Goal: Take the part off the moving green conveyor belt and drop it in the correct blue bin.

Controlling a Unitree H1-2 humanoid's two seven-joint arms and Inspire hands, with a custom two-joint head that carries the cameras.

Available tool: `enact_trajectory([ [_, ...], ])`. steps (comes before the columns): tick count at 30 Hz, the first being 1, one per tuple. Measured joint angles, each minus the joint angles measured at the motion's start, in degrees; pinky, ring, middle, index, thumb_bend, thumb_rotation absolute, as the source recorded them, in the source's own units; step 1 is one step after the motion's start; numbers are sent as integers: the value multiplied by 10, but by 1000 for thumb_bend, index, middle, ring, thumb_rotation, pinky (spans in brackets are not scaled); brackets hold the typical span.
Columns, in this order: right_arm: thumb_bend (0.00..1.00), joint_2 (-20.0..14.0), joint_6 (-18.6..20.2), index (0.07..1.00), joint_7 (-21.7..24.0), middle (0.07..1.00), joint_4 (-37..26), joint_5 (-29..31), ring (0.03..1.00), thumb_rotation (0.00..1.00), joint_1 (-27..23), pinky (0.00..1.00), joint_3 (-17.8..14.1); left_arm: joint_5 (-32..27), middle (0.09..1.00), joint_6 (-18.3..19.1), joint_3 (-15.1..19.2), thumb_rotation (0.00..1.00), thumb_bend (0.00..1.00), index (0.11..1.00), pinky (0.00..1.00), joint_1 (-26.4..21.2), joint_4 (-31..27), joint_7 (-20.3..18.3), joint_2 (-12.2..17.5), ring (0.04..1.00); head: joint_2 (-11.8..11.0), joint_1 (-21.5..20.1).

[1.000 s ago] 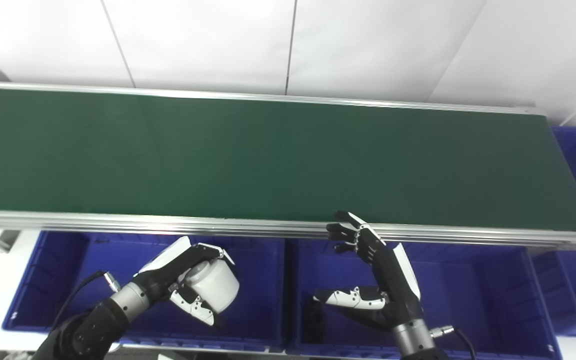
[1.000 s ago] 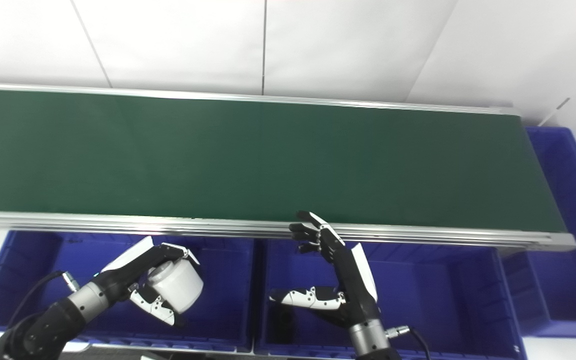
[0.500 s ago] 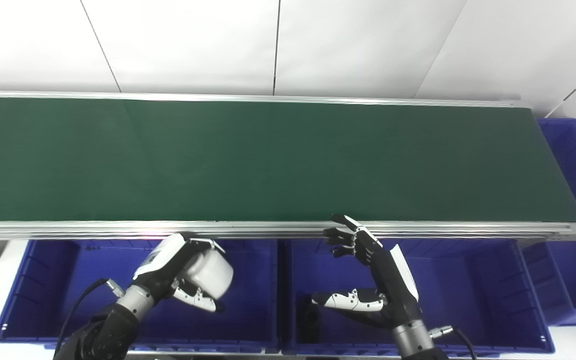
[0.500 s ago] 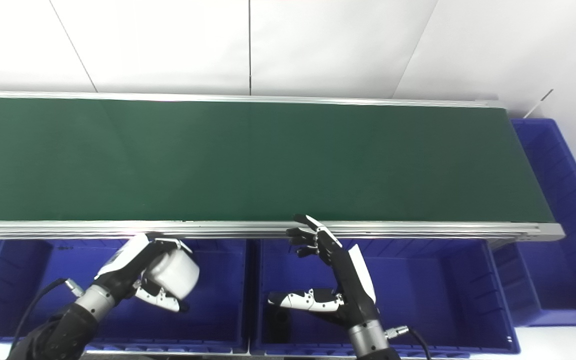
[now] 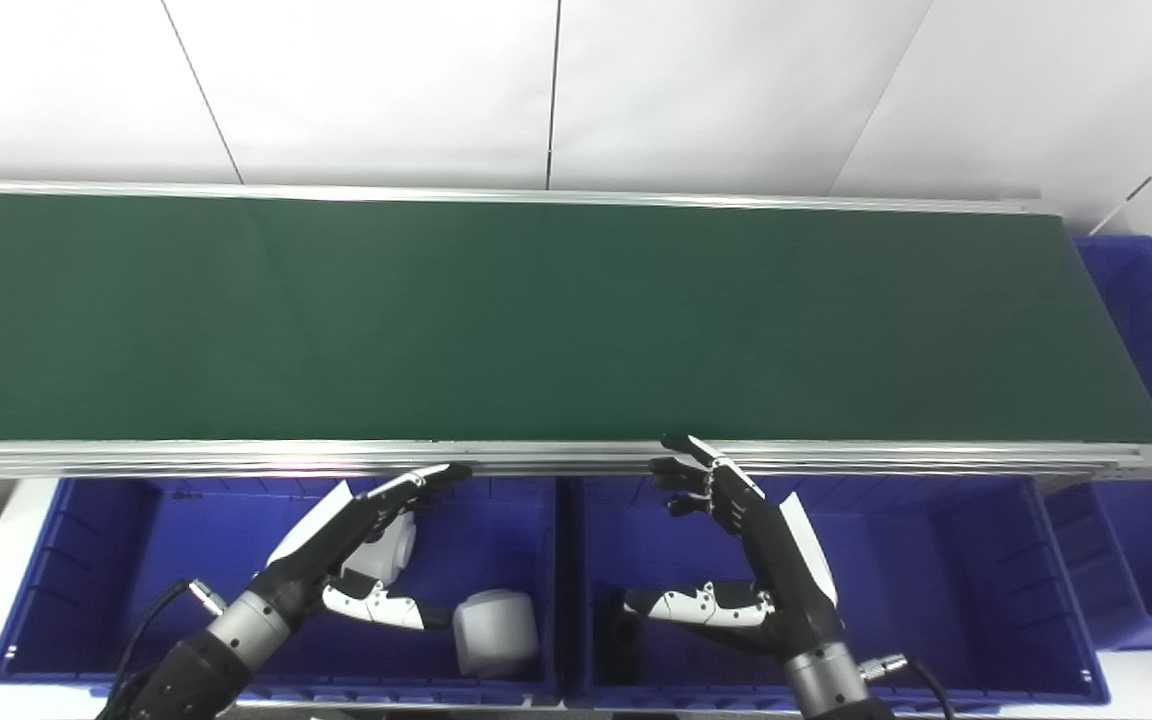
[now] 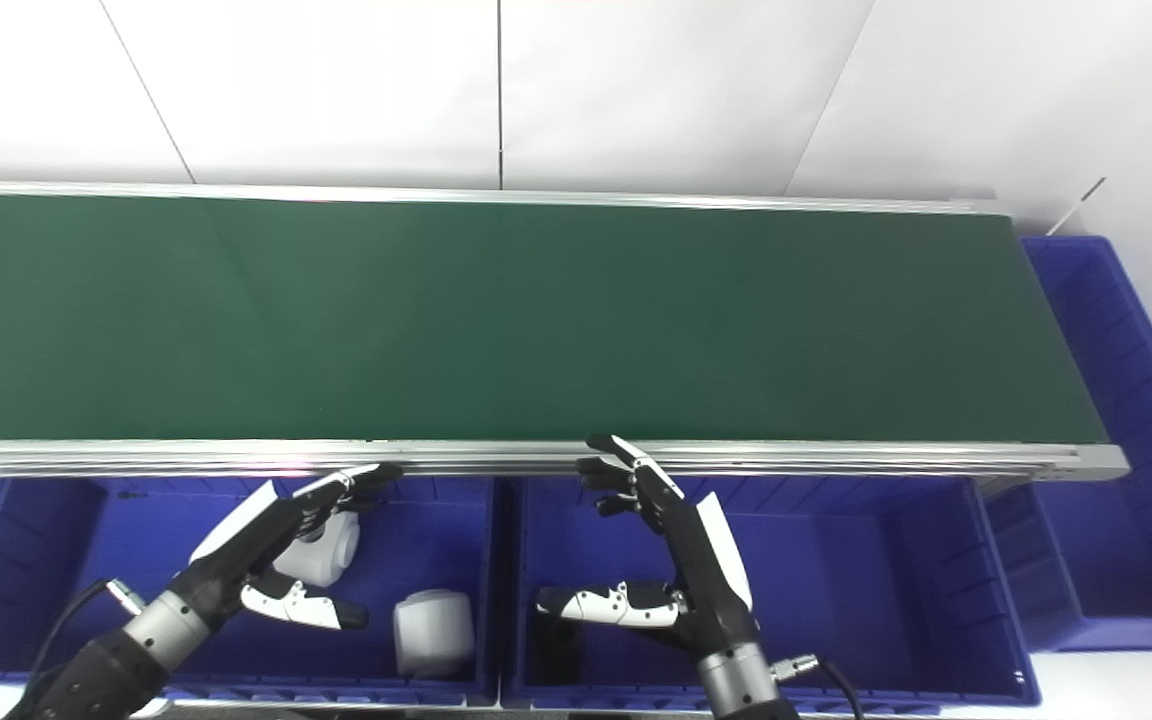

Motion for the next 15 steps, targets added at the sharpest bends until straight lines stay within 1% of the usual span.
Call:
enact_trajectory([
  [2,855,-1,0,849,0,783,0,0,763,213,2,684,0,-22,773,-1,19,319,857,774,706,11,-11,-2,-15,753,-3,3],
  [3,856,-1,0,849,0,785,0,0,763,216,2,685,0,-27,770,-1,31,289,855,773,695,17,-14,-6,-23,748,-3,3],
  [5,852,-2,0,851,0,787,0,0,764,213,2,688,0,-40,781,-1,53,268,855,781,690,28,-17,-13,-40,752,-5,5],
  [6,850,-3,0,852,0,788,1,0,764,211,1,689,0,-45,788,-1,72,263,853,786,691,32,-16,-19,-51,756,-5,5],
  [8,850,-5,0,853,0,787,3,0,762,210,1,688,0,-51,810,-1,98,268,852,803,701,36,-16,-26,-70,772,-9,6],
  [11,854,-6,0,853,0,784,8,-1,759,211,-1,688,0,-51,824,-1,123,276,860,821,705,36,-16,-42,-90,785,-9,7],
  [15,859,-6,0,850,0,794,14,-3,768,223,-1,689,0,-52,825,-2,150,299,875,832,711,35,-10,-70,-104,787,-8,4],
])
